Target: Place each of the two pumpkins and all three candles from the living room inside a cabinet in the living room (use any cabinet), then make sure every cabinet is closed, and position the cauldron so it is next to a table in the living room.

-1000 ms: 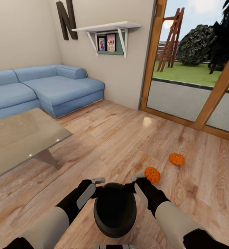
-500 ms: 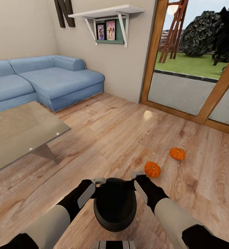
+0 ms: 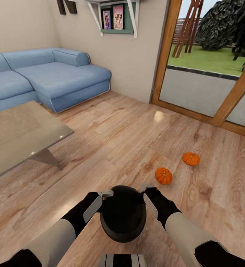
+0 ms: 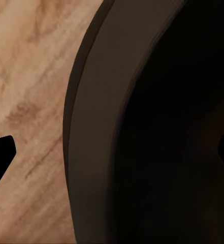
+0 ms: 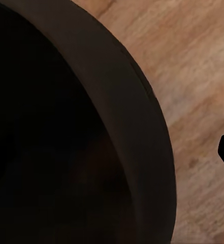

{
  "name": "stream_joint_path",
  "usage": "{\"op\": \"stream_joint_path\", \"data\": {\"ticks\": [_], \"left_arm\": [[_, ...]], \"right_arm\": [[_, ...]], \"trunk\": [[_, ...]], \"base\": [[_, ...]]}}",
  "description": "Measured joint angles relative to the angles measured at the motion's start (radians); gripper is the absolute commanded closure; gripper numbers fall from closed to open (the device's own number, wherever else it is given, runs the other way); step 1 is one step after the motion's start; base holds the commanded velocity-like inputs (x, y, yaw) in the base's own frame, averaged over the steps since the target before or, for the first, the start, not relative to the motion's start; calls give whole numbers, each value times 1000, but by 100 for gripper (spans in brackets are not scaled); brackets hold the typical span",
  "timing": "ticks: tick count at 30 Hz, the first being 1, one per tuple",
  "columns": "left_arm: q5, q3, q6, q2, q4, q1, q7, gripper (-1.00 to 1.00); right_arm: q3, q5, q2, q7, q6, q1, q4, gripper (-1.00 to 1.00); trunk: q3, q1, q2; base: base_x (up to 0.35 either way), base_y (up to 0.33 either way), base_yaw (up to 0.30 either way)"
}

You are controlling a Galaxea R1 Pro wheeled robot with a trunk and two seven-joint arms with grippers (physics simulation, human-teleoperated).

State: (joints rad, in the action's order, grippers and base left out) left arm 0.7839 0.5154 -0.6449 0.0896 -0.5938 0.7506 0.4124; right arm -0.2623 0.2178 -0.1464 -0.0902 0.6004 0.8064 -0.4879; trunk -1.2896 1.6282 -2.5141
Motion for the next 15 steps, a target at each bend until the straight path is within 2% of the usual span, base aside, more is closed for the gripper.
{"op": "stream_joint_path", "data": {"ticks": [7, 15], "left_arm": [[1, 0, 1, 0, 0, 0, 1, -100], [-2, 3, 2, -2, -1, -2, 3, -100]], "right_arm": [[0, -1, 0, 0, 0, 0, 0, -100], [0, -1, 0, 0, 1, 0, 0, -100]], "trunk": [[-27, 3, -2], [-27, 3, -2]], "base": [[0, 0, 0], [0, 0, 0]]}}
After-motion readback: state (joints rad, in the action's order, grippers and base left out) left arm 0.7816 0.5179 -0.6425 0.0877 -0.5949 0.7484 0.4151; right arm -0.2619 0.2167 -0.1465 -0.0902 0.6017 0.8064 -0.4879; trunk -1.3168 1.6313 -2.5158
